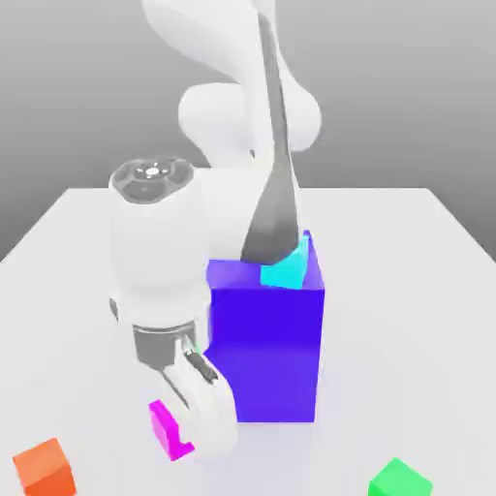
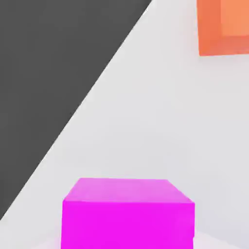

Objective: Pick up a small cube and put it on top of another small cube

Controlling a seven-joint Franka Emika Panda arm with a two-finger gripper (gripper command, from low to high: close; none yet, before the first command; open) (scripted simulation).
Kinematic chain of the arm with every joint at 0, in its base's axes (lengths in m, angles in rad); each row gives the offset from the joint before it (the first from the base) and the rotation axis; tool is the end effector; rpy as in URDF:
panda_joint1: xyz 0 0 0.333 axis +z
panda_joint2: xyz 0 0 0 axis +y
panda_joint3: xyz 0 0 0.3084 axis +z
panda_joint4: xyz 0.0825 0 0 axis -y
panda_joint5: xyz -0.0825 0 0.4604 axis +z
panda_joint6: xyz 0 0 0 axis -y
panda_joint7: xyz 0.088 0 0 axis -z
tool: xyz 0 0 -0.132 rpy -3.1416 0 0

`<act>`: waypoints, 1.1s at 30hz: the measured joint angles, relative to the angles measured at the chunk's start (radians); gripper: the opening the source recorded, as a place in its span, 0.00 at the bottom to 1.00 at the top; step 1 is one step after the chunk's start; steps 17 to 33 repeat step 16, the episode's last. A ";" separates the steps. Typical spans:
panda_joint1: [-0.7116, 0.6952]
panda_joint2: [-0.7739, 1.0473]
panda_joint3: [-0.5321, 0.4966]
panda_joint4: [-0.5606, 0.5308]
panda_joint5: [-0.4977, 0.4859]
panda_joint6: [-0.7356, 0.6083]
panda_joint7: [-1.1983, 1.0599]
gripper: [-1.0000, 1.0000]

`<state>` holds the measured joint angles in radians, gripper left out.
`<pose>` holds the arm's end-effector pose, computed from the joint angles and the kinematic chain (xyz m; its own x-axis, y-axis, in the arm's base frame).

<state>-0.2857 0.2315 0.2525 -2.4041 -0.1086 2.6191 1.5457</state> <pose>0.5337 -0.0079 0.1222 0.0799 -0.9968 -0.0040 -0.9968 -0.0799 0.0064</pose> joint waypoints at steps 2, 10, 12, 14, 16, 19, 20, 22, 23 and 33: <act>0.041 0.006 0.052 0.022 -0.022 -0.019 -0.065 0.00; 0.191 0.179 0.104 0.137 -0.181 0.017 -0.161 1.00; 0.191 0.179 0.104 0.137 -0.181 0.017 -0.161 1.00; 0.209 0.195 0.113 0.156 -0.197 0.011 -0.178 1.00; 0.193 0.144 0.143 0.155 -0.161 -0.036 -0.211 1.00; 0.193 0.144 0.143 0.155 -0.161 -0.036 -0.211 1.00; 0.193 0.144 0.143 0.155 -0.161 -0.036 -0.211 1.00; 0.193 0.144 0.143 0.155 -0.161 -0.036 -0.211 1.00; 0.193 0.144 0.143 0.155 -0.161 -0.036 -0.211 1.00; 0.193 0.144 0.143 0.155 -0.161 -0.036 -0.211 1.00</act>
